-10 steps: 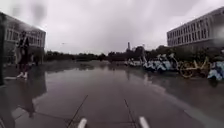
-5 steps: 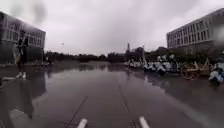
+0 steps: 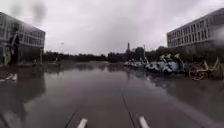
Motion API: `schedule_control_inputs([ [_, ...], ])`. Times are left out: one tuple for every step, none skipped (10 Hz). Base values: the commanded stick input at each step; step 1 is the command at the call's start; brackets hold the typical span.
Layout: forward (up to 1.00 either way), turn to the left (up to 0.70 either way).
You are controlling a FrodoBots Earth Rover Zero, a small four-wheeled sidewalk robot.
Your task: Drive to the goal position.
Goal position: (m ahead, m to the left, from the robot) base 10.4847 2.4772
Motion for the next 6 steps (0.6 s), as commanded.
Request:
schedule_control_inputs([
  [1.00,0.00],
  [1.00,0.00],
  [1.00,0.00],
  [1.00,0.00],
  [1.00,0.00],
  [1.00,0.00],
])
